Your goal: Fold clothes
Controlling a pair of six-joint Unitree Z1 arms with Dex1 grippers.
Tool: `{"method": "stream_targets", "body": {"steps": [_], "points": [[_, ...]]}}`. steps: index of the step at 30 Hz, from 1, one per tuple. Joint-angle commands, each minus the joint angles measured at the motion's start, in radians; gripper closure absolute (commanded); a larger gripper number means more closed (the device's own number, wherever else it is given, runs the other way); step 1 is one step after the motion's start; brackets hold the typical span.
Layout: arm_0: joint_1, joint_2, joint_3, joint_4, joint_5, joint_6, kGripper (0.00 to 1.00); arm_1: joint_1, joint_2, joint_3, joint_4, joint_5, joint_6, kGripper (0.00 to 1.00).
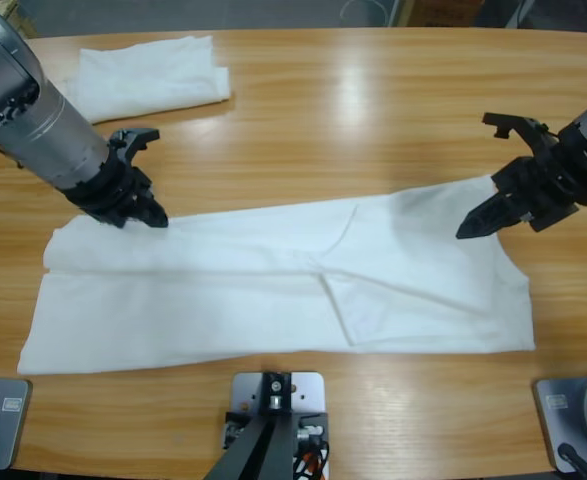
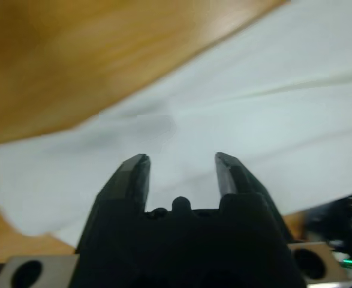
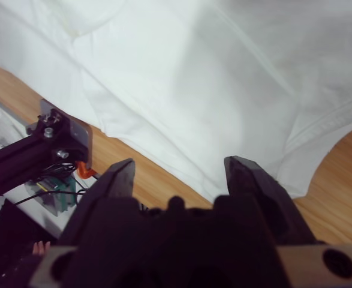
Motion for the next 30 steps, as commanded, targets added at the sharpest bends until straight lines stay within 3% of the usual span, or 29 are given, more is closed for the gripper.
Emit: {"method": "stream_targets", "body": {"steps": [1,4,10,30], "points": [[0.230,-0.039,0.096,-0.002,-0.015,0.282,0.243,0.011,0.010,0.034,-0.028,-0.007,-0.009,0.382],[0.361,-0.093,0.181,-0.022,-0.067,0.288,0.248,0.013,0.022,0.037,-0.037,-0.006,-0.009,0.382],[0.466,-0.110,0.240,-0.052,-0.112,0.298,0.257,0.021,0.029,0.041,-0.042,-0.004,-0.007,0.381],[0.466,0.048,0.189,-0.054,-0.159,0.311,0.253,0.023,0.024,0.054,-0.050,-0.006,-0.007,0.381]]}}
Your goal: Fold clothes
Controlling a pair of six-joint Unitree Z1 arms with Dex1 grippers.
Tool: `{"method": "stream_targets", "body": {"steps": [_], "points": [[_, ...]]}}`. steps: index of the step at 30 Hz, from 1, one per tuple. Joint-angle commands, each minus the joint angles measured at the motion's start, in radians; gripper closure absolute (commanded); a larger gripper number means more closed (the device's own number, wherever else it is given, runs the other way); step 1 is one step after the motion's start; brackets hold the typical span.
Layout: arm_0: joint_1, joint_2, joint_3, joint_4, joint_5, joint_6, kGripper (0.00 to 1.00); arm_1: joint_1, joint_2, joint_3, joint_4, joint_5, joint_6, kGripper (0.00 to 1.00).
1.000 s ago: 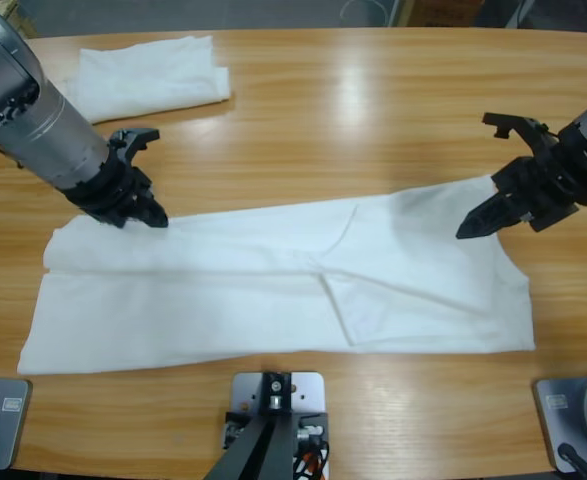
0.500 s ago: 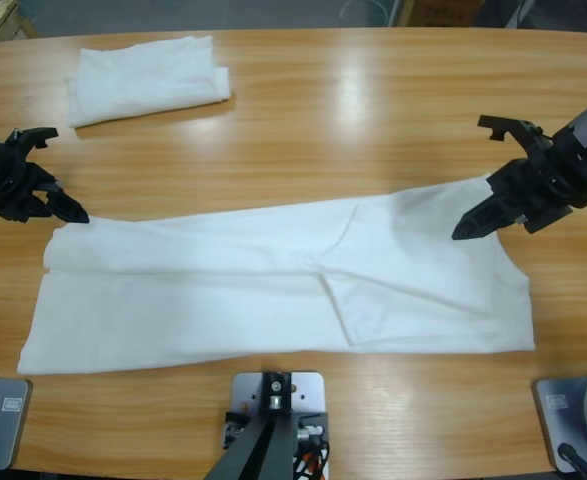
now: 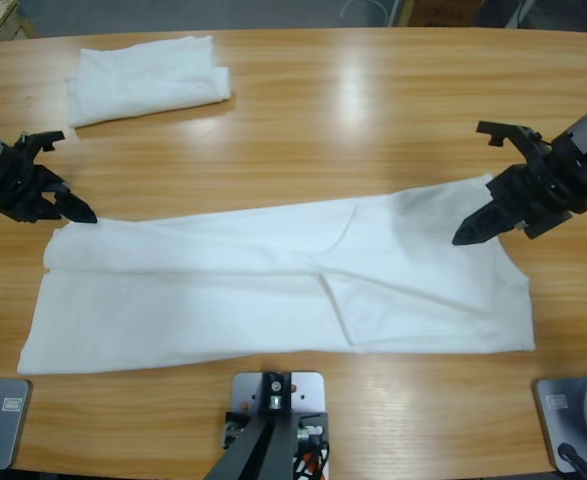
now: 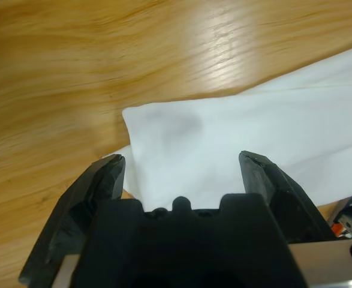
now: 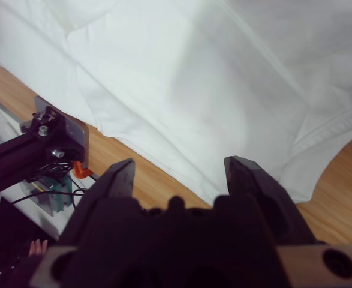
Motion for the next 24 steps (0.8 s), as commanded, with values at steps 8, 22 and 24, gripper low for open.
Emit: {"method": "stream_targets", "body": {"steps": [8,22,24], "points": [[0.004,0.140,-0.044,0.027,-0.022,0.019,0.420,0.009,0.030,0.025,-0.021,-0.006,-0.004,0.381],[-0.029,0.022,-0.039,0.079,-0.022,0.120,1.000,0.009,0.021,0.033,-0.021,-0.006,-0.004,0.381],[-0.050,-0.028,-0.041,0.107,-0.019,0.115,1.000,0.009,0.020,0.031,-0.021,-0.005,-0.003,0.381]]}}
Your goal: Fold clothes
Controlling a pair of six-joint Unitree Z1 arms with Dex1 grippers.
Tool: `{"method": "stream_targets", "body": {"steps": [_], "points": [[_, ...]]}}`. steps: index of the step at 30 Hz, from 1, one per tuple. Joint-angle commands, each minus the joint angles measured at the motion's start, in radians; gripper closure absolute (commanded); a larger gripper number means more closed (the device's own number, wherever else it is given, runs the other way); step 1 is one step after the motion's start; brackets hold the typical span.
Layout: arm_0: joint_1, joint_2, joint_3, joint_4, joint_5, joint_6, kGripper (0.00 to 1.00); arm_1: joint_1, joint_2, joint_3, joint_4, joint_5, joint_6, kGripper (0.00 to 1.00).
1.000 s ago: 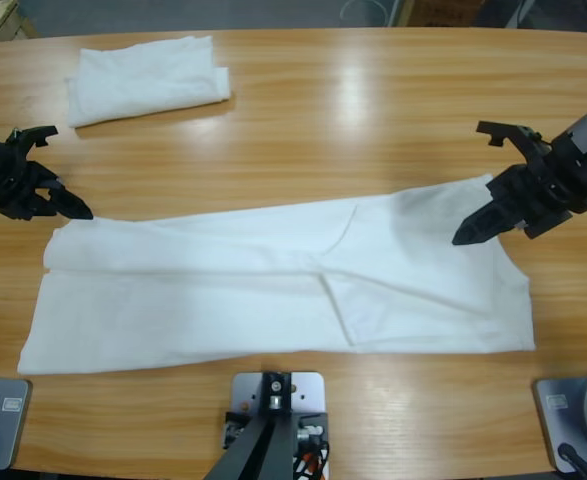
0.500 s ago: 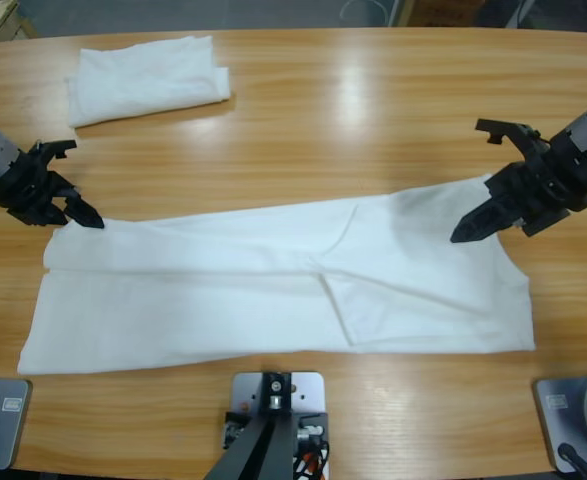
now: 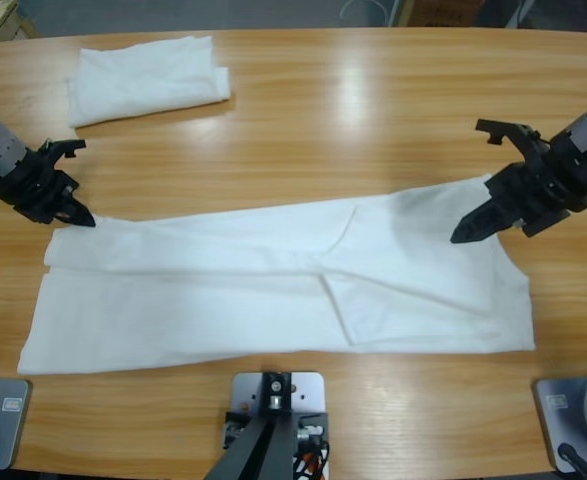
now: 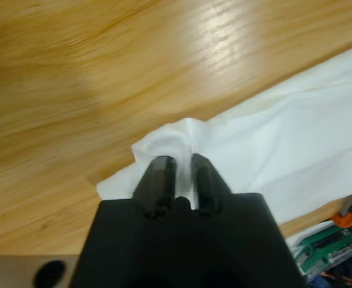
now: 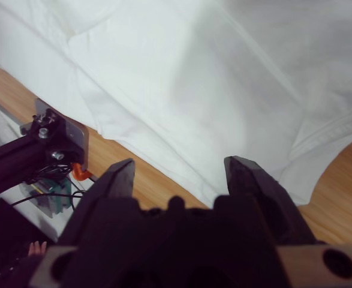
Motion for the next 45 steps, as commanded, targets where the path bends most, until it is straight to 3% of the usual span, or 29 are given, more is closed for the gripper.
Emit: {"method": "stream_targets", "body": {"steps": [1,6,9,14,19,20,22,24,28,29,31,32,34,35,39,45], "points": [[-0.057,-0.133,-0.005,0.096,-0.002,0.006,1.000,0.009,0.018,0.027,-0.011,-0.003,-0.002,0.381],[-0.109,-0.094,-0.117,0.294,-0.004,-0.131,1.000,0.010,-0.008,0.027,0.004,-0.002,0.002,0.381],[-0.115,-0.022,-0.114,0.411,-0.027,-0.178,1.000,0.011,-0.022,0.030,0.013,-0.001,0.002,0.381],[-0.146,-0.118,-0.010,0.414,-0.047,-0.289,1.000,0.012,-0.029,0.032,0.015,0.000,0.002,0.381],[-0.180,-0.106,0.038,0.415,-0.045,-0.333,0.985,0.028,-0.036,0.033,0.016,0.004,0.010,0.381],[-0.181,-0.093,0.033,0.419,-0.043,-0.334,0.851,0.028,-0.040,0.038,0.016,0.004,0.010,0.381],[-0.182,-0.081,0.030,0.428,-0.038,-0.334,0.775,0.028,-0.048,0.050,0.016,0.004,0.010,0.381],[-0.198,-0.077,0.029,0.440,-0.025,-0.334,0.629,0.028,-0.050,0.062,0.015,0.004,0.010,0.377],[-0.218,-0.111,0.029,0.452,0.009,-0.366,0.186,0.028,-0.046,0.068,0.008,0.004,0.010,0.372],[-0.218,-0.128,0.028,0.451,0.013,-0.376,0.158,0.028,-0.047,0.065,0.008,0.004,0.011,0.372],[-0.219,-0.163,0.018,0.450,0.009,-0.396,0.190,0.028,-0.050,0.067,0.008,0.004,0.013,0.372],[-0.227,-0.184,0.007,0.446,-0.005,-0.412,0.280,0.028,-0.050,0.071,0.008,0.004,0.013,0.372],[-0.284,-0.223,-0.024,0.423,-0.026,-0.478,0.587,0.028,-0.050,0.076,0.008,0.004,0.013,0.376],[-0.300,-0.237,-0.014,0.384,-0.053,-0.516,0.640,0.028,-0.052,0.076,0.008,0.006,0.015,0.380],[-0.344,-0.353,0.128,0.126,-0.124,-0.743,0.638,0.028,-0.071,0.067,-0.003,0.011,0.037,0.380],[-0.426,-0.387,0.286,-0.210,-0.090,-0.976,0.635,0.028,-0.106,0.071,-0.009,0.008,0.045,0.401]]}}
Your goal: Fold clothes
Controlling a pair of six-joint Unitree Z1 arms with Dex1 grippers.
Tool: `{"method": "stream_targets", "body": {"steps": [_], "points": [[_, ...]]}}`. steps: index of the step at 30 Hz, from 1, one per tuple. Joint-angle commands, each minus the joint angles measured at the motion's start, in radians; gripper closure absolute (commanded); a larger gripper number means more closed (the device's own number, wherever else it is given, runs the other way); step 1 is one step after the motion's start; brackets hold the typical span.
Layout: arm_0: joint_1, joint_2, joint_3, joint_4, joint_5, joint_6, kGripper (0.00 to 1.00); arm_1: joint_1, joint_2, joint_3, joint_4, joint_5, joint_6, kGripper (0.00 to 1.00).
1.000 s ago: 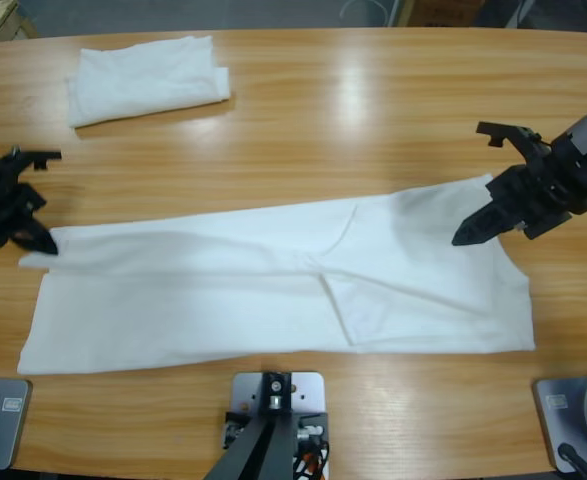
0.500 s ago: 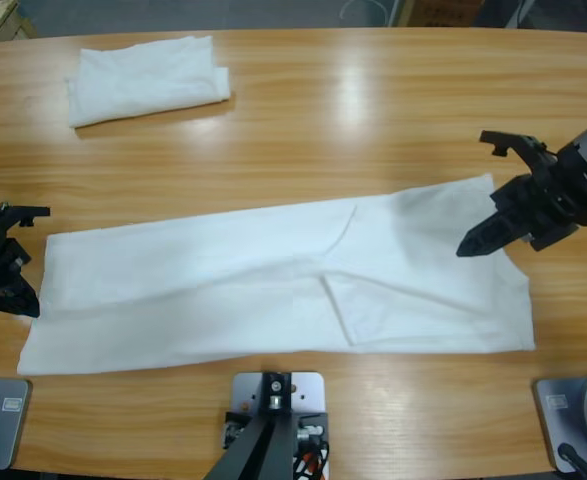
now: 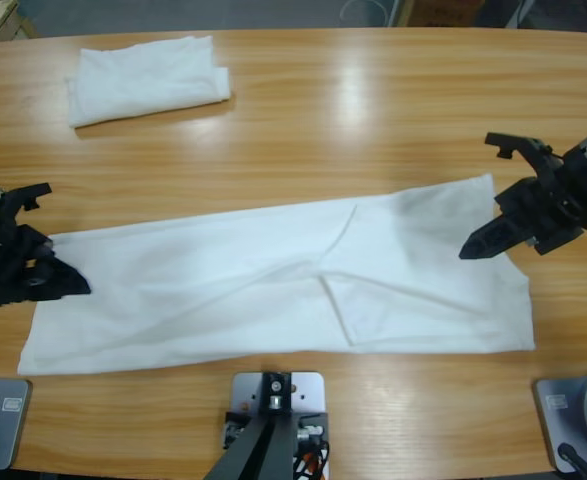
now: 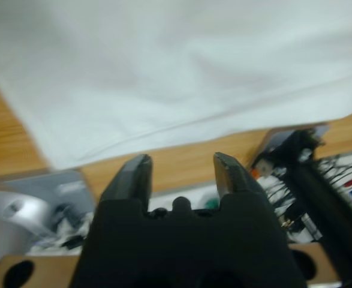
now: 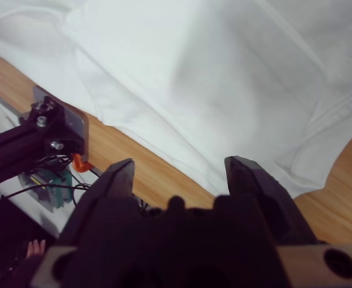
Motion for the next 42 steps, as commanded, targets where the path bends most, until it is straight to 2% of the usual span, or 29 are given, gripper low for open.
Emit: {"method": "stream_targets", "body": {"steps": [1,3,4,5,9,14,17,21,25,35,42], "points": [[-0.078,-0.055,0.200,-0.341,0.041,-0.263,0.636,0.013,-0.047,0.024,-0.011,0.007,0.024,0.510],[-0.077,-0.065,0.235,-0.344,0.097,-0.316,0.653,0.019,-0.045,0.020,-0.013,0.007,0.034,0.931],[-0.078,-0.074,0.247,-0.343,0.119,-0.327,0.838,0.024,-0.041,0.019,-0.017,0.007,0.038,1.000],[-0.077,-0.076,0.254,-0.342,0.134,-0.322,1.000,0.029,-0.037,0.019,-0.023,0.007,0.040,1.000],[-0.093,-0.052,0.268,-0.345,0.189,-0.310,1.000,0.088,-0.031,0.020,-0.102,0.032,0.076,1.000],[-0.090,-0.025,0.308,-0.341,0.226,-0.313,1.000,0.284,0.061,0.016,-0.326,0.060,0.257,1.000],[-0.051,-0.014,0.315,-0.341,0.253,-0.309,1.000,0.346,0.113,0.016,-0.425,0.069,0.299,1.000],[0.024,0.030,0.304,-0.357,0.270,-0.278,1.000,0.365,0.172,0.015,-0.513,0.081,0.333,1.000],[0.103,0.047,0.300,-0.373,0.272,-0.229,1.000,0.394,0.236,-0.025,-0.525,0.093,0.339,1.000],[0.178,0.144,0.288,-0.414,0.280,-0.203,1.000,0.414,0.240,-0.042,-0.512,0.086,0.350,1.000],[0.204,0.127,0.260,-0.410,0.272,-0.175,1.000,0.437,0.285,-0.045,-0.550,0.080,0.366,1.000]]}}
